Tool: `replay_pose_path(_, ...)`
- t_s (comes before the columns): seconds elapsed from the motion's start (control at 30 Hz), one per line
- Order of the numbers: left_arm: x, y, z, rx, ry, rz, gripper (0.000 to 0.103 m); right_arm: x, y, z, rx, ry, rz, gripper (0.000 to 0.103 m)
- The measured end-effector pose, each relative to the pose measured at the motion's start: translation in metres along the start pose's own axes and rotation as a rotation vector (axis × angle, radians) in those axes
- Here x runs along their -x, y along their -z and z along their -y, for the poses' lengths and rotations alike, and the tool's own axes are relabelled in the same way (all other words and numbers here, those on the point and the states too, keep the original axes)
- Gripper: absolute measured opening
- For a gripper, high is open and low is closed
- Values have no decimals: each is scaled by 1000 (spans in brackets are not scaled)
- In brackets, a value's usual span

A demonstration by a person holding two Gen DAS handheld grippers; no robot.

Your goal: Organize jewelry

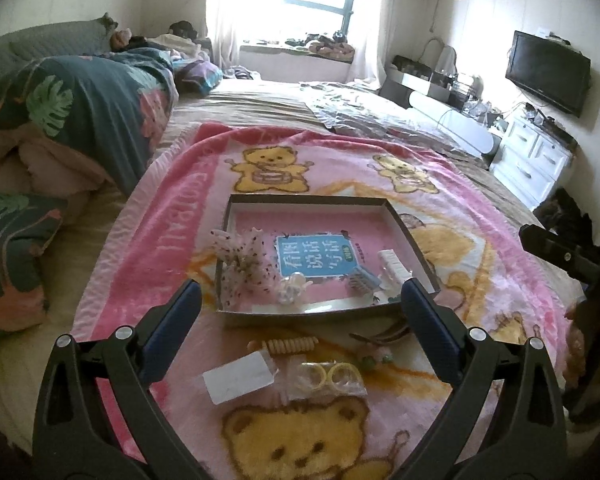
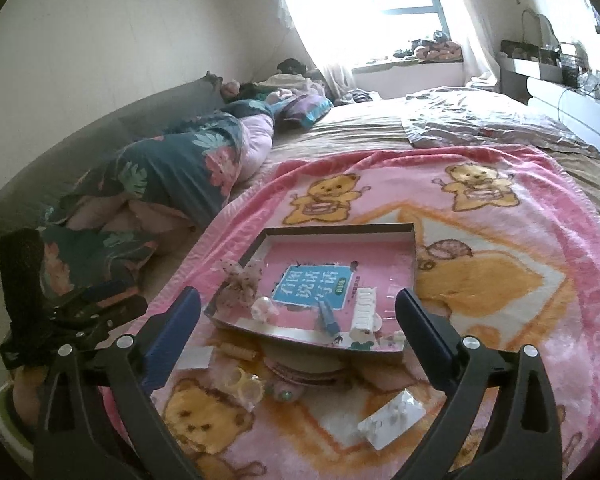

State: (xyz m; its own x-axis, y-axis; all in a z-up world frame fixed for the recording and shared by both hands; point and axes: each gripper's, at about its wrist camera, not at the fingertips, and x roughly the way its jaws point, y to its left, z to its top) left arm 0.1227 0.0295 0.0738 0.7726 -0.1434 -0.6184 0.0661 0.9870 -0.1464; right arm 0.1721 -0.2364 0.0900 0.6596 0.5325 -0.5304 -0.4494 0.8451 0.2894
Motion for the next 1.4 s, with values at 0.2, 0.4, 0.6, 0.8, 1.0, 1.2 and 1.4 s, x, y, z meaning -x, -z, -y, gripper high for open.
replay_pose_path(0.2,15,7,5,-21,-6,22,93,14,5,-10,13,11,3,98)
replay_pose_path(0.4,26,14,8,-31,-5,30,93,25,12,-19,17,17,2,98)
replay_pose_path(0.6,33,26,14,-66,-17,31,93,32,21,-29,28,20,-7,98)
replay_pose_path(0.8,34,40,17,-89,-9,5,93,35,36,-38,42,17,-31,98)
replay_pose_path(1.0,31,56,15,-94,-6,-28,93,32,52,-40,41,17,-69,98)
replay_pose_path(1.2,29,67,13,-94,0,-57,93,27,63,-39,28,23,-103,98)
replay_pose_path(1.4,22,82,12,-99,9,-99,93,25,70,-34,16,27,-124,98)
